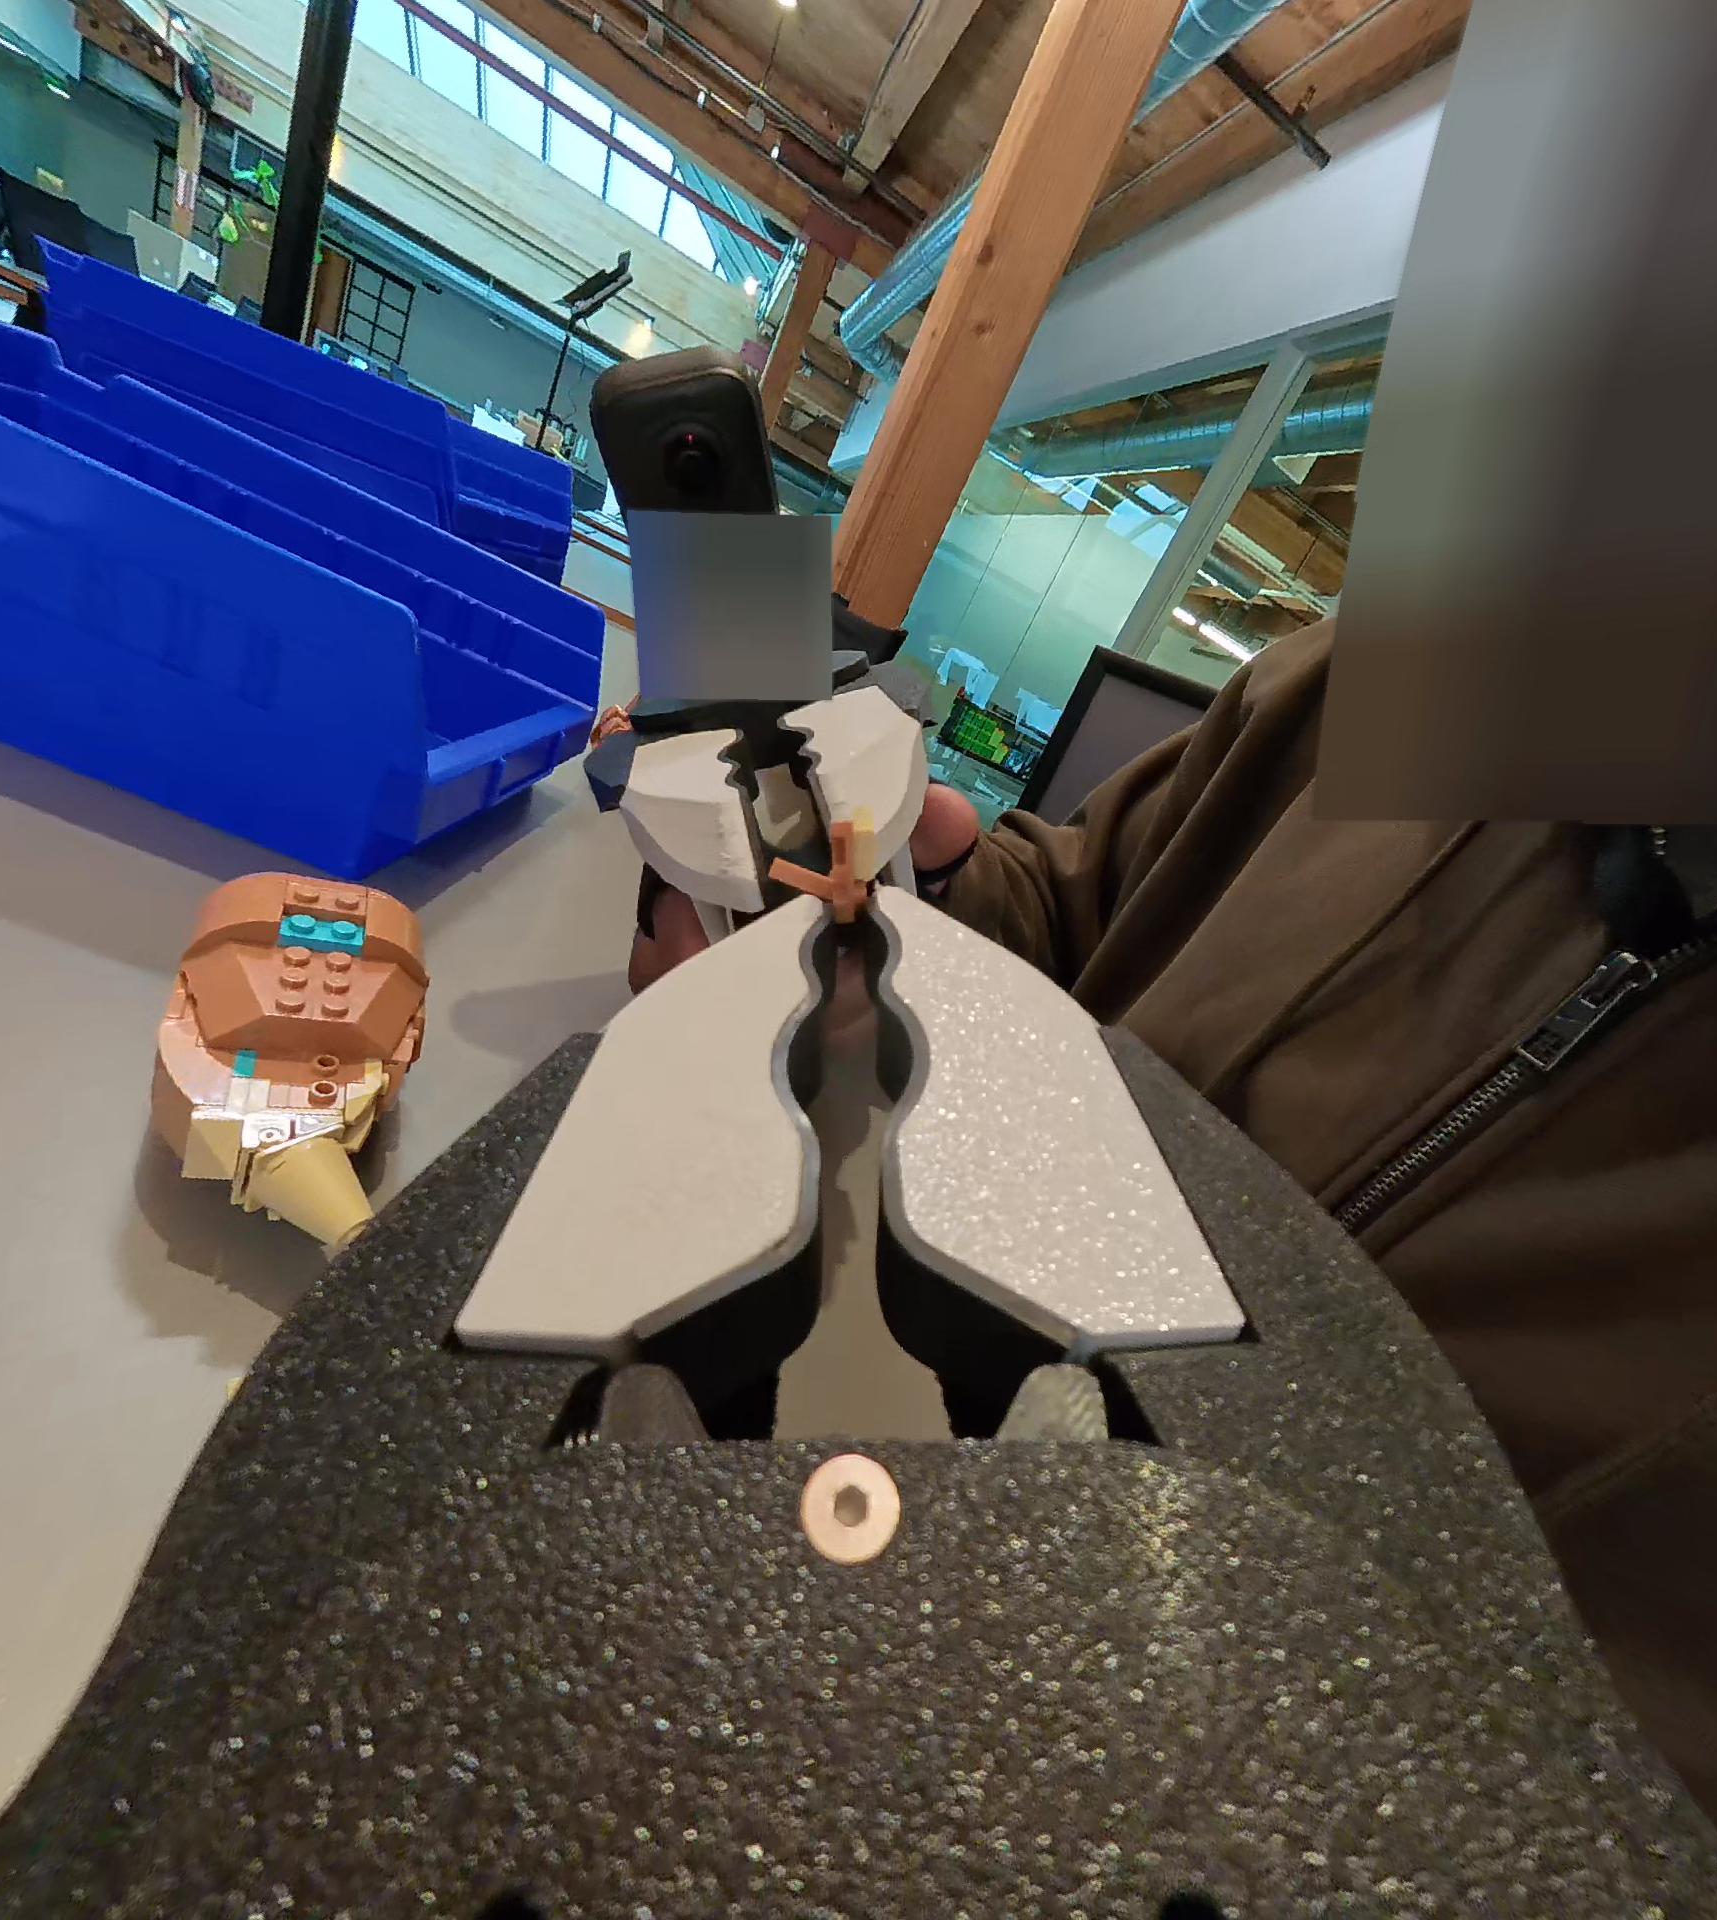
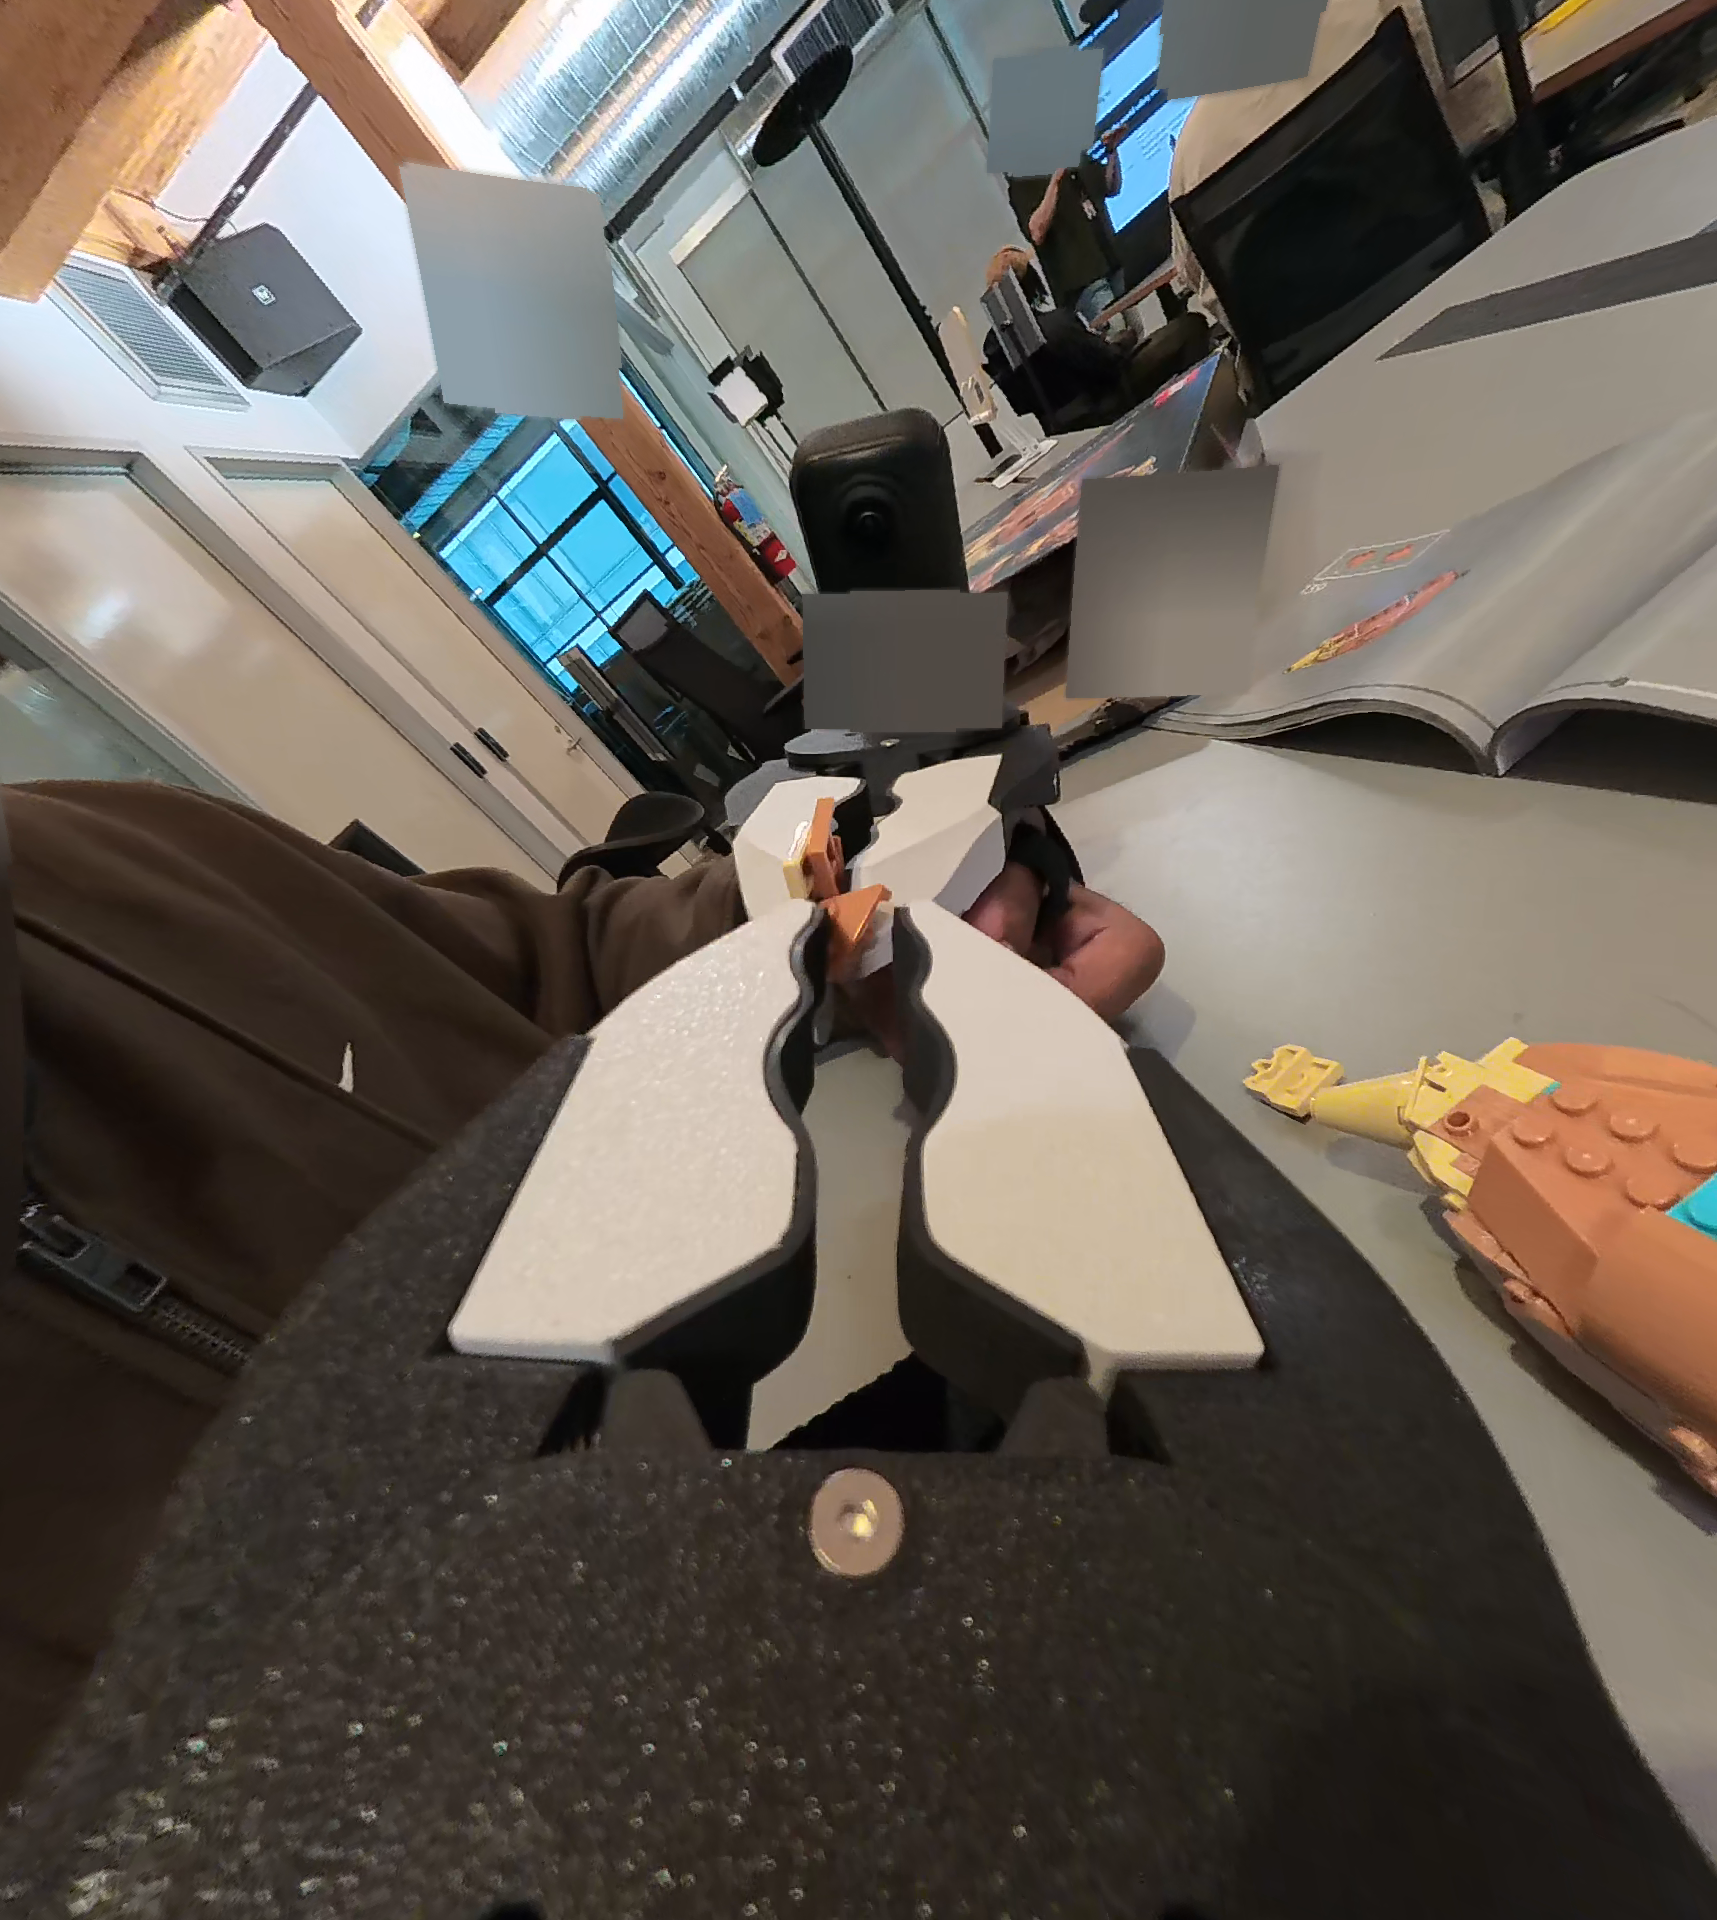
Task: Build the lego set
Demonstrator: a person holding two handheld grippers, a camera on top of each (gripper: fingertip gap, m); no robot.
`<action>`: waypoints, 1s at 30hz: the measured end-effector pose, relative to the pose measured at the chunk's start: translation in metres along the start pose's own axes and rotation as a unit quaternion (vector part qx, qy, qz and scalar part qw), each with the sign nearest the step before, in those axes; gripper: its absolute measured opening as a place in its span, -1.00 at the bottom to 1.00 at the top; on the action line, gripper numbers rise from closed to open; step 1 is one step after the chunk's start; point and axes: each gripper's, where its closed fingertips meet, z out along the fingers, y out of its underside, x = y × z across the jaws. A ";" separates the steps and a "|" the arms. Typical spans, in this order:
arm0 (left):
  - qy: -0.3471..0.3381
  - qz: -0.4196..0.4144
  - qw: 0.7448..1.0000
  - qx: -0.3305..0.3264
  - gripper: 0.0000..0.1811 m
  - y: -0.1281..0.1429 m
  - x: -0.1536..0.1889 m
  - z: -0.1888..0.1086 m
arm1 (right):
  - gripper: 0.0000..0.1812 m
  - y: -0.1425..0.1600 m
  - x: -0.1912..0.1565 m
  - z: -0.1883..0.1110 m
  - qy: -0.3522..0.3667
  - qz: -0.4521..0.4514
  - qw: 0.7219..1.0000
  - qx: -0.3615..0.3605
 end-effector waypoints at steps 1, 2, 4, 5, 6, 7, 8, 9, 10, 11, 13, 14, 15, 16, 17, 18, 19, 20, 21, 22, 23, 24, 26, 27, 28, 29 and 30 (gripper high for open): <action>0.001 0.000 1.000 -0.002 -0.95 0.000 0.000 0.000 | -0.87 0.000 0.000 0.000 -0.002 -0.001 1.000 -0.001; 0.003 -0.001 1.000 -0.004 -0.96 0.001 0.001 0.000 | -0.87 0.001 -0.001 0.000 -0.004 -0.002 1.000 -0.003; 0.009 -0.003 1.000 -0.008 -0.96 0.002 0.003 0.000 | -0.88 0.002 -0.003 0.001 -0.016 0.001 1.000 -0.009; 0.014 -0.004 1.000 -0.010 -0.95 0.002 0.004 0.000 | -0.88 0.003 -0.004 0.001 -0.025 0.007 1.000 -0.013; 0.019 -0.004 1.000 -0.015 -0.95 0.004 0.005 0.000 | -0.88 0.005 -0.006 0.001 -0.037 0.017 0.999 -0.019; 0.022 -0.004 1.000 -0.019 -0.95 0.005 0.007 0.000 | -0.88 0.006 -0.006 0.001 -0.046 0.027 0.998 -0.023; 0.025 -0.003 0.999 -0.023 -0.95 0.006 0.007 0.000 | -0.88 0.008 -0.007 0.001 -0.053 0.033 0.998 -0.027; 0.028 -0.002 0.999 -0.027 -0.95 0.007 0.008 0.001 | -0.88 0.009 -0.008 0.001 -0.059 0.036 0.997 -0.031; 0.030 -0.001 0.999 -0.031 -0.95 0.008 0.009 0.001 | -0.88 0.010 -0.009 0.001 -0.062 0.037 0.997 -0.034; 0.031 -0.001 0.999 -0.033 -0.95 0.009 0.009 0.001 | -0.88 0.011 -0.010 0.001 -0.061 0.034 0.997 -0.036; 0.028 -0.003 0.999 -0.035 -0.95 0.009 0.008 0.001 | -0.88 0.011 -0.009 0.001 -0.056 0.024 0.997 -0.041; 0.027 -0.004 0.999 -0.036 -0.95 0.009 0.008 0.001 | -0.89 0.011 -0.009 0.000 -0.053 0.019 0.997 -0.043; 0.025 -0.005 0.999 -0.036 -0.96 0.009 0.007 0.001 | -0.90 0.011 -0.009 0.000 -0.050 0.015 0.998 -0.044; 0.021 -0.005 0.999 -0.036 -0.96 0.009 0.006 0.001 | -0.93 0.011 -0.008 0.000 -0.048 0.012 0.998 -0.042; 0.019 -0.005 0.999 -0.036 -0.96 0.009 0.005 0.000 | -0.93 0.010 -0.007 -0.001 -0.045 0.011 0.998 -0.042; 0.014 -0.004 0.999 -0.037 -0.96 0.009 0.004 0.000 | -0.94 0.010 -0.006 -0.001 -0.040 0.008 0.998 -0.041; 0.010 -0.003 0.999 -0.037 -0.96 0.009 0.003 0.000 | -0.94 0.010 -0.005 -0.001 -0.035 0.005 0.999 -0.040; 0.005 -0.003 0.999 -0.038 -0.95 0.009 0.001 0.000 | -0.94 0.010 -0.004 -0.001 -0.030 0.000 0.999 -0.039; 0.001 -0.003 0.999 -0.038 -0.96 0.009 0.000 0.000 | -0.94 0.009 -0.002 -0.001 -0.023 -0.007 0.999 -0.038; -0.003 -0.003 0.999 -0.037 -0.95 0.008 -0.001 -0.001 | -0.95 0.008 -0.001 -0.002 -0.016 -0.014 0.999 -0.036; -0.009 -0.002 0.999 -0.037 -0.95 0.008 -0.003 -0.001 | -0.95 0.007 0.000 -0.002 -0.008 -0.022 0.999 -0.034; -0.016 -0.001 0.999 -0.036 -0.95 0.007 -0.005 -0.002 | -0.96 0.007 0.001 -0.002 -0.001 -0.032 0.999 -0.033; -0.026 -0.001 0.999 -0.034 -0.96 0.006 -0.008 -0.004 | -0.96 0.007 0.004 -0.003 0.016 -0.050 0.998 -0.031; -0.029 -0.001 0.999 -0.034 -0.95 0.006 -0.009 -0.004 | -0.97 0.006 0.004 -0.003 0.021 -0.056 0.998 -0.028; -0.030 -0.001 0.999 -0.033 -0.95 0.006 -0.010 -0.004 | -0.97 0.006 0.005 -0.003 0.023 -0.057 0.998 -0.024; -0.031 -0.002 0.999 -0.032 -0.96 0.005 -0.010 -0.004 | -0.97 0.005 0.005 -0.003 0.025 -0.055 0.998 -0.018; -0.033 -0.004 0.999 -0.030 -0.95 0.005 -0.011 -0.004 | -0.97 0.004 0.006 -0.002 0.027 -0.054 0.998 -0.013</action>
